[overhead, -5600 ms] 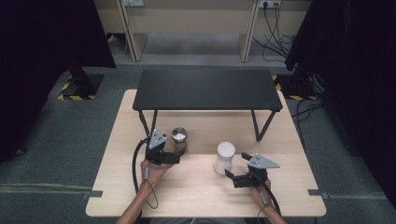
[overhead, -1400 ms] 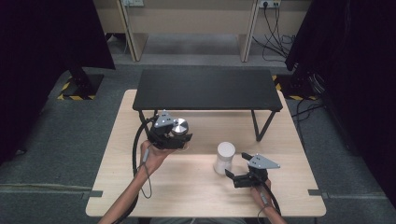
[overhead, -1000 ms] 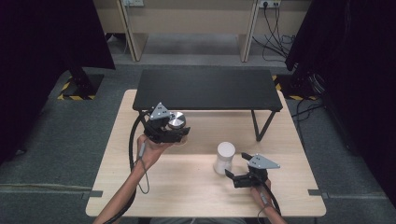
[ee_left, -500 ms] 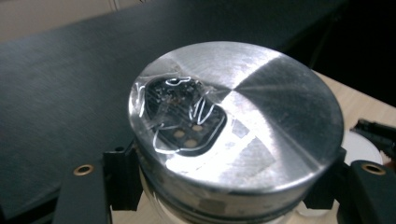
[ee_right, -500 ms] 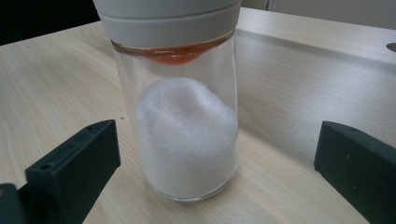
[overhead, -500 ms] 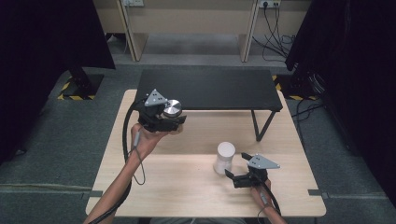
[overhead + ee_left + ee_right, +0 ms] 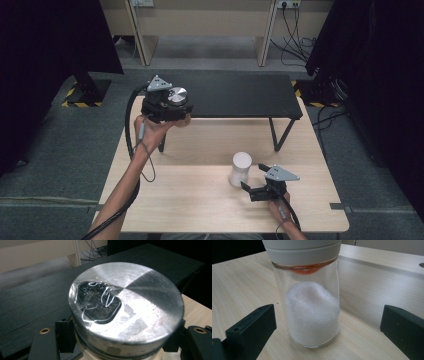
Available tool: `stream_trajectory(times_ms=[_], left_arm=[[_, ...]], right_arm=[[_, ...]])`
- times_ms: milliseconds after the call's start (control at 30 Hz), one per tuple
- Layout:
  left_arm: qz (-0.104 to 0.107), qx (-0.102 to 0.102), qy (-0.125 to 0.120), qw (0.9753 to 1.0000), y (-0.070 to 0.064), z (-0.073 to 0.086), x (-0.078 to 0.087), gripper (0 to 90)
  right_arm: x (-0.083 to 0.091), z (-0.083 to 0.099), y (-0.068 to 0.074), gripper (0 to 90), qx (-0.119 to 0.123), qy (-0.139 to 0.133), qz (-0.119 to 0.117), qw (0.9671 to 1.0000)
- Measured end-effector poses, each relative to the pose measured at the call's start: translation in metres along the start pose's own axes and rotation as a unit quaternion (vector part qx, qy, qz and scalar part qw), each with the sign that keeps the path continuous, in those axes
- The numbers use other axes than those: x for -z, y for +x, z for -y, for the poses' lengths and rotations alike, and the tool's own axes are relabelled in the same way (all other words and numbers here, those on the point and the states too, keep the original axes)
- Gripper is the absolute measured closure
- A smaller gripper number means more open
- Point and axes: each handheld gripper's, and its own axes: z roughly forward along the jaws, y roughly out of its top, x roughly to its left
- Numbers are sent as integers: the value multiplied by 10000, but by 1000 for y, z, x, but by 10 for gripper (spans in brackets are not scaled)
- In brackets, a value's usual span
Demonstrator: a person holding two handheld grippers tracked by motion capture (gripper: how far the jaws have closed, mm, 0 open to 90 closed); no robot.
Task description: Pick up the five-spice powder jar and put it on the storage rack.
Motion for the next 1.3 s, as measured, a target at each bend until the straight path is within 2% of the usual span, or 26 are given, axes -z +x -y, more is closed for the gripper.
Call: stream_trajectory(times_ms=[67, 267, 433, 700, 800, 967, 1067, 1300], left_arm=[[-110, 95, 31, 9999, 3, -4, -5, 308], [-295, 126, 28, 9995, 4, -8, -11, 308], [-521, 281, 6, 9982, 7, -13, -19, 308], [-759, 325, -1, 9966, 5, -18, -28, 308], [-802, 395, -31, 9960, 6, -17, -33, 308], [-933, 644, -58, 9935, 10, -16, -40, 308], [-1044, 617, -11, 9926, 9, -18, -42, 308], [-1112, 495, -35, 9926, 4, -16, -44, 307]], right_arm=[[0, 0, 0, 5, -4, 2, 1, 10000], [0, 0, 0, 5, -8, 1, -5, 10000], [0, 0, 0, 4, -12, 1, -6, 10000], [0, 0, 0, 5, -19, -1, -15, 10000], [0, 0, -1, 5, -18, 3, -17, 10000], [0, 0, -1, 5, -34, -2, -23, 10000], [0, 0, -1, 5, -36, -3, -31, 10000], [0, 0, -1, 5, -26, -2, -28, 10000]])
